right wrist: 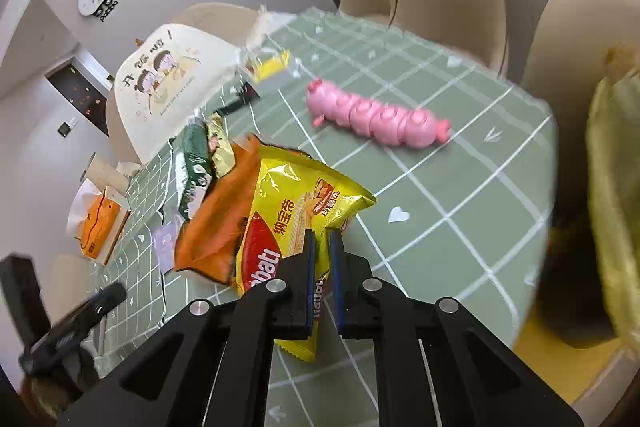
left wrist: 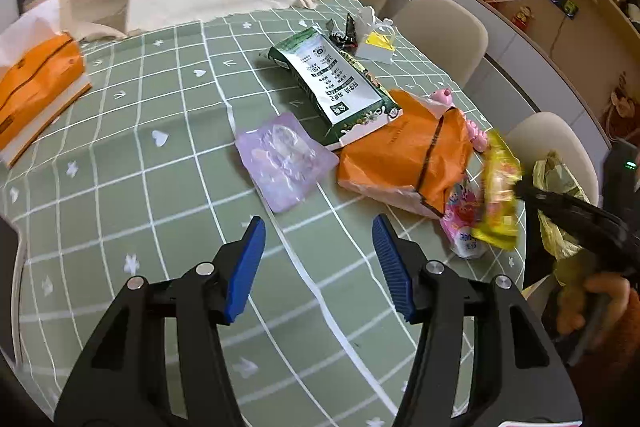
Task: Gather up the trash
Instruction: 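Grasp the yellow chip bag with the right gripper, then grasp the purple wrapper with the left gripper while the right holds the chip bag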
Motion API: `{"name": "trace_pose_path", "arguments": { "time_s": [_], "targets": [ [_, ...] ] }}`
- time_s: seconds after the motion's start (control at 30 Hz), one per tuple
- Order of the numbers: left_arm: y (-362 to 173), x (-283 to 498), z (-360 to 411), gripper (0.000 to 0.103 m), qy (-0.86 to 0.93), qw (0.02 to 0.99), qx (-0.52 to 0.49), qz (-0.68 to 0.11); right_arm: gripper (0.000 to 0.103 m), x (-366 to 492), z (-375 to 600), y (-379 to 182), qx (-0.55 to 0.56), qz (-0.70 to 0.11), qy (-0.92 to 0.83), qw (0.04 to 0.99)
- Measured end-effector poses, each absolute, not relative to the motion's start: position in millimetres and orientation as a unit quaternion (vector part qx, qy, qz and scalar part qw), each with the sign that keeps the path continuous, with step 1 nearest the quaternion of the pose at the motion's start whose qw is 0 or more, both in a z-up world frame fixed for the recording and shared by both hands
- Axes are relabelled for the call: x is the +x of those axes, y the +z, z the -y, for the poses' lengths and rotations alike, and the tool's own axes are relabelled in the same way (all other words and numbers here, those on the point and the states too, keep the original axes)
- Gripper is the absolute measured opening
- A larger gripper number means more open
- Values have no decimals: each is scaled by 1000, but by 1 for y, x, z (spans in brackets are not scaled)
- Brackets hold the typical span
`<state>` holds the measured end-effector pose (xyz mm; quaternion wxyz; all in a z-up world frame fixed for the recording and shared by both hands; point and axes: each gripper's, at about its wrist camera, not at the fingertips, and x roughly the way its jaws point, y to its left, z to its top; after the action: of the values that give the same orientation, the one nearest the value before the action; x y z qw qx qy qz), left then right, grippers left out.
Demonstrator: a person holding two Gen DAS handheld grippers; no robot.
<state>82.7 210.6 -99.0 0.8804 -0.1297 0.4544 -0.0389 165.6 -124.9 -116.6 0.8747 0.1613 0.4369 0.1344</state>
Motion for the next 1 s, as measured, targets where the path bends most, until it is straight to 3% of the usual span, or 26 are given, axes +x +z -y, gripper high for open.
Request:
{"name": "trace_pose_path", "arguments": {
  "time_s": [0.43,0.6,0.77,1.0],
  "targets": [
    [-112,127,-207,55,-153,862,-174,-451,9,111,131,-80,121,-411,61,902],
    [-106,153,-177,58,-179,881,-113,-423,9,101,136,-72,111,-406,43,906],
    [-106,150,-212,58,-131,903,-112,-394,9,86,141,-69,93,-405,40,909],
    [-135,161,-245,59,-74,885,-86,-451,9,79,146,-86,111,-414,36,903]
  ]
}}
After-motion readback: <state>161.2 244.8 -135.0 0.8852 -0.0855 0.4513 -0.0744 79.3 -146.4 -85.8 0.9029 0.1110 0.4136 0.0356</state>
